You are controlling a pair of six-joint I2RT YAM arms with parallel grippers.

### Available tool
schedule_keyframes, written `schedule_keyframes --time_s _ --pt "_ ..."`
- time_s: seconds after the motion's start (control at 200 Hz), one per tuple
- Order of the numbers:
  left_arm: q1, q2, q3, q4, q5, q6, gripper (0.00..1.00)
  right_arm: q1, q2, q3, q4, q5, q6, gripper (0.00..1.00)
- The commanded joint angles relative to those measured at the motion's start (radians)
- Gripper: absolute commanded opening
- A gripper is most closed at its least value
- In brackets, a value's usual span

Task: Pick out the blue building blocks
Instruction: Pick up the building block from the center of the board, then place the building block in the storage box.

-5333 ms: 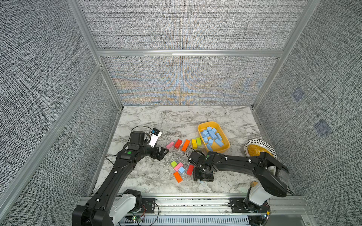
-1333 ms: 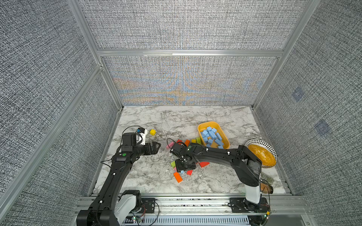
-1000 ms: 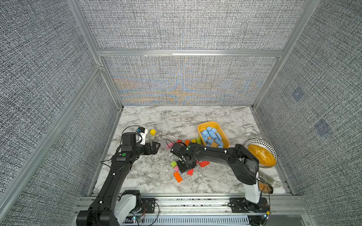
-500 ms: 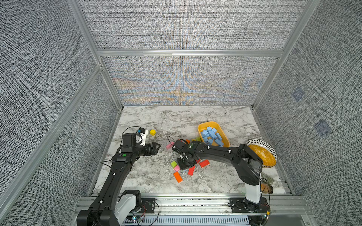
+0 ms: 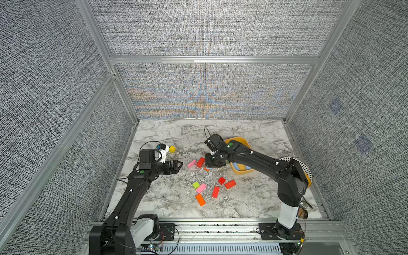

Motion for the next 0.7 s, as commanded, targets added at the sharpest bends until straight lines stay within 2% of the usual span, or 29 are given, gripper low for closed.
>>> schedule_keyframes --time_s 0.0,0.24,0.43,0.696 --pt "-0.005 0.078 0.058 0.032 0.053 0.056 0.97 -0.074 -0.009 0.034 0.032 0.027 -0.014 0.21" --pt "-0.048 0.316 0.3 -0.029 0.053 0.132 0.95 -0.242 -0.018 0.021 0.08 0.034 -0.009 0.21" --pt "-0.135 0.474 0.476 -0.108 0.061 0.221 0.95 -0.343 -0.054 -0.043 0.075 0.039 -0.021 0.21" --pt "-0.213 0.682 0.709 -0.228 0.073 0.309 0.94 -0.379 -0.143 -0.182 0.047 0.106 -0.032 0.21"
